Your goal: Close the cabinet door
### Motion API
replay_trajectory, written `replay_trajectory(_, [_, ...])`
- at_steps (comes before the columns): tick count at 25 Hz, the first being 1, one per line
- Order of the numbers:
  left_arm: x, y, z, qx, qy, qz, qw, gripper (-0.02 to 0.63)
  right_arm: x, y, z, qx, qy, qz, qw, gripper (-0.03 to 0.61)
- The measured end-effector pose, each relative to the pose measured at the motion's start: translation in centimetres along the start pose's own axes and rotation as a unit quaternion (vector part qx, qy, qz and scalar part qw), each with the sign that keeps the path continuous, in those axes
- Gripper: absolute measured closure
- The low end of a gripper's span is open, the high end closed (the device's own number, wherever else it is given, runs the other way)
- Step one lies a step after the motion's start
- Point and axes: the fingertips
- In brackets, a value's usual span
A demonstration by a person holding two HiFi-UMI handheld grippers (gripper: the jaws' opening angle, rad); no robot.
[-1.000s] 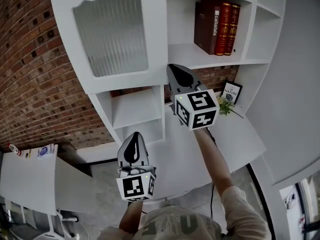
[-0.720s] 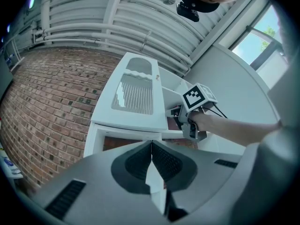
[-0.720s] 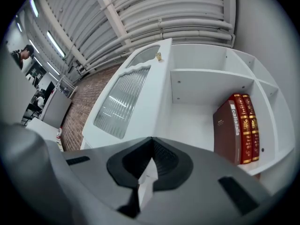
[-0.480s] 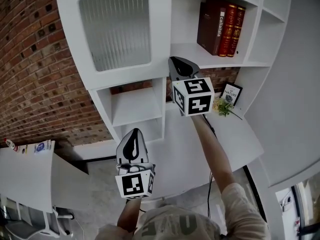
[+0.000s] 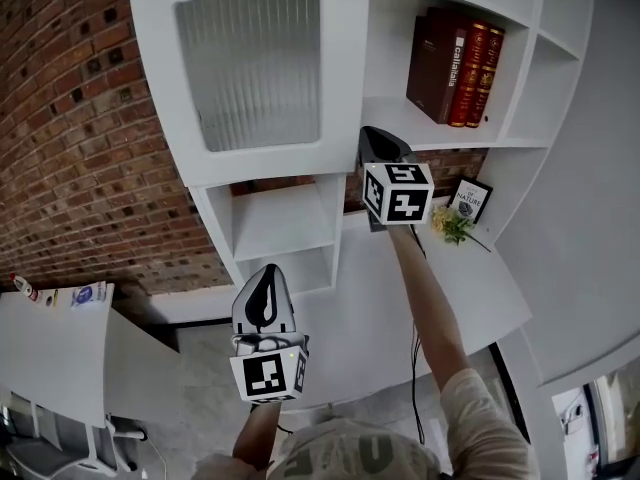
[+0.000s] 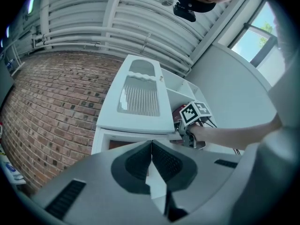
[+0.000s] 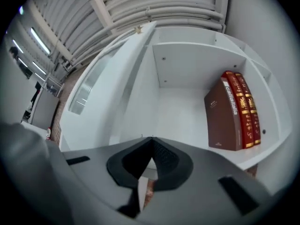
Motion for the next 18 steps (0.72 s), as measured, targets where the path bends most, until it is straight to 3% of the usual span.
replay_trajectory(8, [0.0,0.0,-0.9,0.001,0.011,-0.003,0.9999,0.600,1.0,-6.0,3.4,-0.095,-0.005,-0.017,0.995,0.562])
replay_trajectory(18, [-0.1,-0.1,-0.9,0.004,0.015,-0.002,0.9999,0.600,3.0,-9.0,5.6,-0.123,-0.032,0.009,0.992,0.562])
Point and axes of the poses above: the fingertips, and each gripper's own axes: z backward along the fingers, x to its left, y out of its underside, and after that the axes turned 15 degrees about z, right-handed
